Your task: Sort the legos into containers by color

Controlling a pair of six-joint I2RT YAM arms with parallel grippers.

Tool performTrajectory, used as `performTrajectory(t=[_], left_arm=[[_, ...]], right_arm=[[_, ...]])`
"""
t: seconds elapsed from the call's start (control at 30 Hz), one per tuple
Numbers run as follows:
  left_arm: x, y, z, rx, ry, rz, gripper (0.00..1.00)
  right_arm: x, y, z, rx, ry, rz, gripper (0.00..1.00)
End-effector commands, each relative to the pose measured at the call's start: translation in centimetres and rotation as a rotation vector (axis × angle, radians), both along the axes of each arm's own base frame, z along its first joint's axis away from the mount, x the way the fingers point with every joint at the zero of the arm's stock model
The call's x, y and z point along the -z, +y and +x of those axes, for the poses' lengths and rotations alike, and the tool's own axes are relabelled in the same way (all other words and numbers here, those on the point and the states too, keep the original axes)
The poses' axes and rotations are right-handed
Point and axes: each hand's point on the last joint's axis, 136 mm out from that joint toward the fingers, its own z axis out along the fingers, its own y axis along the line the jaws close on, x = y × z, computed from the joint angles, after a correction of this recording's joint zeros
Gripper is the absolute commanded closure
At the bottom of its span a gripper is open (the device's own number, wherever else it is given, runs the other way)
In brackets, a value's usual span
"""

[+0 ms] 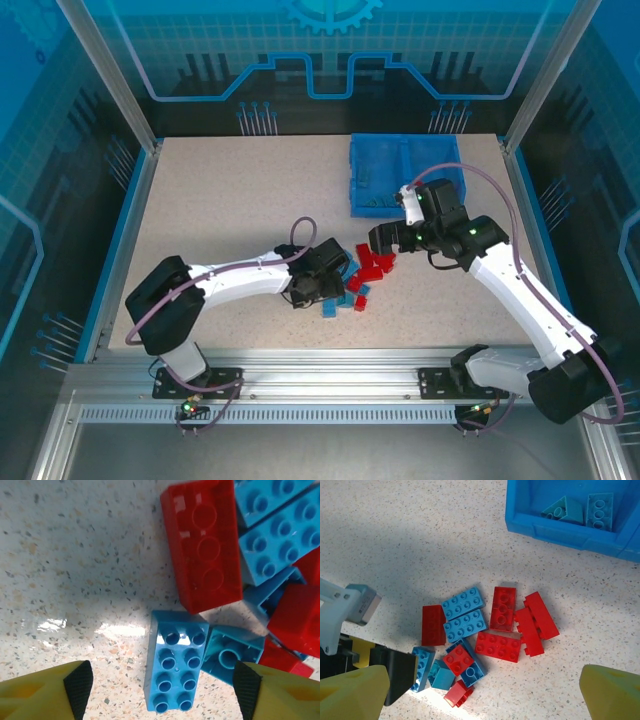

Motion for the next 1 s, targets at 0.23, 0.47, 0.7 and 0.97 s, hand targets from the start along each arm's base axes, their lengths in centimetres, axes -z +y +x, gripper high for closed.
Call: performTrajectory(t=[0.23,0.47,0.7,0.97], left_arm=[[2.6,-0.7,-1.2,0.106,0.078,0.039,0.34],[4.0,2.1,-2.4,0.119,0.106,0.141,0.36],[4.8,5.3,-3.9,0.115,0.130,0.234,0.44],[2.1,5.0,-3.1,0.115,0.056,0.196,0.68]], right_arm=[[0.3,-0.2,0.0,0.018,0.017,-0.014,0.00],[0.5,-0.1,0.0,0.013,0.030,-0.009,0.00],[0.5,0.1,-0.1,0.013,0.034,0.001,0.00],[0.9,3.2,-2.4,-0.155,0.100,0.115,0.01]])
